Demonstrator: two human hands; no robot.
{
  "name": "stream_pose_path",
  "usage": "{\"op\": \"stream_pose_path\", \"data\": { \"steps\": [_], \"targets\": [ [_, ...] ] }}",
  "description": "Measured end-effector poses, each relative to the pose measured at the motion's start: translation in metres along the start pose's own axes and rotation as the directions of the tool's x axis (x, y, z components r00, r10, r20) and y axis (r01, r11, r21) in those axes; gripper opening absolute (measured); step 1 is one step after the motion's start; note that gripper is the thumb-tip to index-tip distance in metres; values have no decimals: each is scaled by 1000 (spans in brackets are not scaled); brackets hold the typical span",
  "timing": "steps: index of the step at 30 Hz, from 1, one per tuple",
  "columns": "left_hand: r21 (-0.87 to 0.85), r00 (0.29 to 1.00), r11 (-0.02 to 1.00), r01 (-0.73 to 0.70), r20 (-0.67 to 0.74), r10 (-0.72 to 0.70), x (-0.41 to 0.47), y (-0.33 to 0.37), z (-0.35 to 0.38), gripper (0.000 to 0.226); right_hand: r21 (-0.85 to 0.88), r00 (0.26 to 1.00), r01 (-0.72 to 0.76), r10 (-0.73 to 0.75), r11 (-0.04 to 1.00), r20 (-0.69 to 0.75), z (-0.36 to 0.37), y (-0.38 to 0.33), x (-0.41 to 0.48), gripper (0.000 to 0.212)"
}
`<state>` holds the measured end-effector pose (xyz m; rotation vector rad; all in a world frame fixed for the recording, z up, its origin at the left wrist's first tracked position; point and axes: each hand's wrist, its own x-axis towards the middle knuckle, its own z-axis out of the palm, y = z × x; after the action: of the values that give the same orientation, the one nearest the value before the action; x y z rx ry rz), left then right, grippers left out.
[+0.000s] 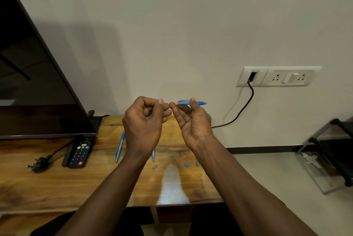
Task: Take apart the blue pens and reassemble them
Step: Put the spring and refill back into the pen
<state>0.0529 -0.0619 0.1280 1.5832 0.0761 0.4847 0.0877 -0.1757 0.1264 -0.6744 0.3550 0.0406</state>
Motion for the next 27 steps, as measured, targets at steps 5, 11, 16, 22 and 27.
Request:
{"op": "stream_pose_path", "data": {
  "steps": [5,11,16,22,27],
  "targets": [
    [47,999,998,-32,-15,33,1,-1,0,16,2,1000,24,-24,1000,12,2,3,-1,26],
    [109,999,993,-52,-7,53,-1,-6,0,11,-36,999,29,-28,999,29,1,5,-4,33],
    [131,997,989,-68,-16,71,1,-8,-1,8,-68,996,-19,24,998,81,-3,2,-6,38],
    [104,997,992,-71,-32,74,4,-8,-2,5,-107,987,-102,114,989,113,-5,-1,-7,30],
    [96,995,994,-60,-72,67,4,-10,1,4,-141,981,-169,180,975,68,-4,2,-10,11]
  ]
}}
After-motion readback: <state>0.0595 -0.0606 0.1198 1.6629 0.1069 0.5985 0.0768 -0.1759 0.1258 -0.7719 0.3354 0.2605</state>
